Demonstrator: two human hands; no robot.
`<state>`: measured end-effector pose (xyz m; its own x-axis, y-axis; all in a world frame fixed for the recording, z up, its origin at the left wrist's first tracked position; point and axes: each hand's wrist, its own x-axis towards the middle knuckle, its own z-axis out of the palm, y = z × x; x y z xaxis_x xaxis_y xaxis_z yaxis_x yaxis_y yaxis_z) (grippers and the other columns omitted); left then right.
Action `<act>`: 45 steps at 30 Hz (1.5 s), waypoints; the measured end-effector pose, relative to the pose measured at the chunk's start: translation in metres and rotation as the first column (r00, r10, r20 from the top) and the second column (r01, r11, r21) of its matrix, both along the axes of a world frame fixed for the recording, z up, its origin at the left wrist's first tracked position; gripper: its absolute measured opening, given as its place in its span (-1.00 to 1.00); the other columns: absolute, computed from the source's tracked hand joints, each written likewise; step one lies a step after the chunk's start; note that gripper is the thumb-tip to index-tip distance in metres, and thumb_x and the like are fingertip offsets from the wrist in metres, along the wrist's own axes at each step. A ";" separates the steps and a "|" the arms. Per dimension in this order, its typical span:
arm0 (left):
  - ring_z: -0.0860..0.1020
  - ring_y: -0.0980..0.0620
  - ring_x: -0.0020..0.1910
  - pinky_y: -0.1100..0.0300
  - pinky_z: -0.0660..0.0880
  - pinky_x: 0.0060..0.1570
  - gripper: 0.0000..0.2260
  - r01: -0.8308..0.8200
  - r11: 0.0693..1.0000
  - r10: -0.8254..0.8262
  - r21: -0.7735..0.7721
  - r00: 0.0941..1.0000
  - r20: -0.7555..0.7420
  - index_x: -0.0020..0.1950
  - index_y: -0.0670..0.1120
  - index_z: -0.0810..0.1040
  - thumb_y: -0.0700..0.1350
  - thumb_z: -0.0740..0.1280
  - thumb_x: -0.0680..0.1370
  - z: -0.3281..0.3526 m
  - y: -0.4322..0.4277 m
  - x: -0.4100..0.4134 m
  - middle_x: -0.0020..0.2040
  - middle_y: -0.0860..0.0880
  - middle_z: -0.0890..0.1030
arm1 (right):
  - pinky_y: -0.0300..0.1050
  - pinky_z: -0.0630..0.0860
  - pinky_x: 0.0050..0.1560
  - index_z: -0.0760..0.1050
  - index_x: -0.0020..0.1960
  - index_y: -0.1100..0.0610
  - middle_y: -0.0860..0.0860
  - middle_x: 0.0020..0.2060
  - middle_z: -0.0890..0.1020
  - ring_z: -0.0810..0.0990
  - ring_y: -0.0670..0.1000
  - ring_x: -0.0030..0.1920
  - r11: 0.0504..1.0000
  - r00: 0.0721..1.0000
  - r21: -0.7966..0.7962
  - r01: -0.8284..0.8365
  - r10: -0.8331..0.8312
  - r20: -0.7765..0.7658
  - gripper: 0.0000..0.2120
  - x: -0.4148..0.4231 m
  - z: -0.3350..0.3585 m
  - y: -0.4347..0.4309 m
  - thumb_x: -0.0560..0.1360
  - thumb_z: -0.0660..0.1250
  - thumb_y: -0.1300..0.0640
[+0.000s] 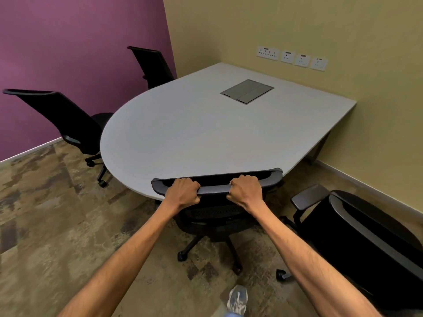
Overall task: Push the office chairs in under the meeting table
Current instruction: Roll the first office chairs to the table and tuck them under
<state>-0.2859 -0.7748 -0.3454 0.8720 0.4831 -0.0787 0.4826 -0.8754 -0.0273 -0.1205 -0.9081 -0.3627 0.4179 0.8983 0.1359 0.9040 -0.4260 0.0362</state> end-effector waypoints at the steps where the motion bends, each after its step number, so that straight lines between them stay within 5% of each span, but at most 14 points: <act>1: 0.53 -0.19 -0.22 -0.02 0.45 -0.14 -0.84 -0.002 1.000 0.002 -0.001 1.000 -0.002 -0.16 -0.16 0.57 -0.09 0.25 0.46 -0.001 0.000 0.001 -0.32 -0.08 0.46 | -0.18 0.28 -0.40 0.68 -0.13 0.08 0.00 -0.44 0.62 0.50 0.01 -0.45 1.000 1.000 0.003 -0.009 0.009 0.000 -0.71 0.001 -0.001 0.000 0.39 0.19 0.05; 6: 0.54 -0.17 -0.22 -0.04 0.50 -0.12 -0.84 -0.034 0.999 0.034 -0.022 0.999 -0.009 -0.17 -0.16 0.57 -0.09 0.26 0.45 -0.002 -0.007 0.003 -0.27 -0.14 0.57 | -0.20 0.25 -0.42 0.68 -0.14 0.08 0.00 -0.46 0.61 0.43 0.00 -0.49 1.000 1.000 0.003 -0.019 0.019 -0.022 -0.71 0.004 0.000 -0.006 0.38 0.19 0.05; 9: 0.55 -0.16 -0.18 -0.03 0.50 -0.07 -0.82 -0.039 0.999 0.038 -0.014 0.999 -0.024 -0.12 -0.15 0.59 -0.08 0.26 0.44 -0.005 -0.014 0.001 -0.22 -0.14 0.60 | -0.20 0.21 -0.44 0.68 -0.12 0.06 -0.01 -0.44 0.63 0.56 0.00 -0.41 1.000 0.999 -0.005 -0.019 0.018 -0.040 -0.75 0.002 -0.003 -0.013 0.39 0.24 0.02; 12: 0.57 -0.15 -0.26 -0.02 0.53 -0.17 -0.78 -0.019 1.000 0.018 -0.010 1.000 -0.003 -0.16 -0.14 0.58 -0.04 0.22 0.39 -0.005 -0.019 -0.004 -0.29 -0.11 0.60 | -0.17 0.15 -0.42 0.63 -0.18 0.08 -0.03 -0.47 0.53 0.44 -0.01 -0.46 1.000 0.998 0.007 -0.019 0.019 -0.065 -0.78 -0.004 0.001 -0.024 0.39 0.24 0.01; 15: 0.59 -0.14 -0.40 0.10 0.45 -0.45 -0.70 0.011 0.999 -0.017 0.040 0.988 0.153 -0.18 -0.09 0.45 0.14 0.20 0.36 -0.007 -0.032 -0.012 -0.40 -0.05 0.59 | -0.05 0.28 -0.16 0.43 -0.14 0.12 0.03 -0.28 0.54 0.47 0.07 -0.26 0.989 0.991 0.132 -0.062 0.077 -0.109 -0.74 -0.013 0.000 -0.039 0.33 0.26 -0.07; 17: 0.61 -0.08 -0.39 0.17 0.35 -0.48 -0.57 0.036 0.996 -0.056 0.079 0.962 0.267 -0.06 -0.07 0.44 0.28 0.30 0.38 -0.008 -0.051 -0.013 -0.35 0.00 0.61 | 0.11 0.32 0.12 0.42 0.10 0.09 0.06 0.00 0.54 0.47 0.10 0.04 0.970 0.993 0.235 -0.054 0.076 -0.088 -0.53 -0.009 -0.007 -0.060 0.33 0.27 -0.19; 20: 0.60 -0.07 -0.22 0.09 0.47 -0.31 -0.44 0.139 0.985 -0.169 0.102 0.900 0.402 0.09 -0.11 0.45 0.34 0.33 0.39 -0.006 -0.087 0.014 -0.12 -0.06 0.61 | 0.21 0.19 0.33 0.30 0.36 0.02 0.06 0.27 0.43 0.35 0.08 0.31 0.954 0.996 0.297 0.035 -0.007 -0.093 -0.36 0.012 -0.008 -0.107 0.39 0.24 -0.29; 23: 0.51 -0.13 0.10 0.00 0.45 0.09 -0.40 0.278 0.955 -0.292 0.103 0.823 0.488 0.21 -0.16 0.43 0.30 0.31 0.44 0.002 -0.128 0.063 0.18 -0.15 0.50 | 0.18 0.22 0.30 0.30 0.37 0.03 0.08 0.28 0.44 0.37 0.09 0.31 0.937 0.982 0.295 0.189 -0.178 -0.063 -0.37 0.039 0.004 -0.164 0.43 0.19 -0.30; 25: 0.49 -0.13 0.18 0.01 0.41 0.18 -0.41 0.387 0.918 -0.378 0.092 0.778 0.502 0.25 -0.16 0.42 0.29 0.30 0.46 0.009 -0.156 0.097 0.23 -0.15 0.49 | 0.13 0.24 0.26 0.34 0.33 0.05 0.07 0.25 0.46 0.40 0.07 0.27 0.909 0.949 0.279 0.308 -0.313 -0.029 -0.39 0.057 0.013 -0.207 0.44 0.16 -0.31; 32: 0.52 -0.09 0.17 0.05 0.44 0.19 -0.41 0.660 0.750 -0.591 0.040 0.643 0.487 0.31 -0.15 0.41 0.27 0.29 0.48 0.006 -0.244 0.169 0.22 -0.13 0.53 | 0.07 0.30 0.20 0.41 0.27 0.08 0.03 0.14 0.50 0.46 0.06 0.16 0.723 0.747 0.255 0.642 -0.665 0.007 -0.42 0.065 0.018 -0.368 0.45 0.13 -0.31; 45: 0.50 -0.11 0.26 0.02 0.41 0.29 -0.29 0.818 0.575 -0.779 -0.034 0.559 0.283 0.37 -0.19 0.39 0.30 0.27 0.42 -0.027 -0.297 0.218 0.26 -0.14 0.52 | 0.05 0.38 0.24 0.42 0.27 0.11 0.03 0.15 0.52 0.49 0.06 0.15 0.570 0.573 0.063 0.819 -0.817 -0.069 -0.36 0.048 -0.021 -0.443 0.39 0.24 -0.32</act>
<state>-0.0677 -1.0722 -0.3726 0.8935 -0.4215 0.1550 -0.4422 -0.8859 0.1403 -0.0728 -1.3508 -0.3833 0.9739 0.1578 0.1634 0.1684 -0.9843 -0.0531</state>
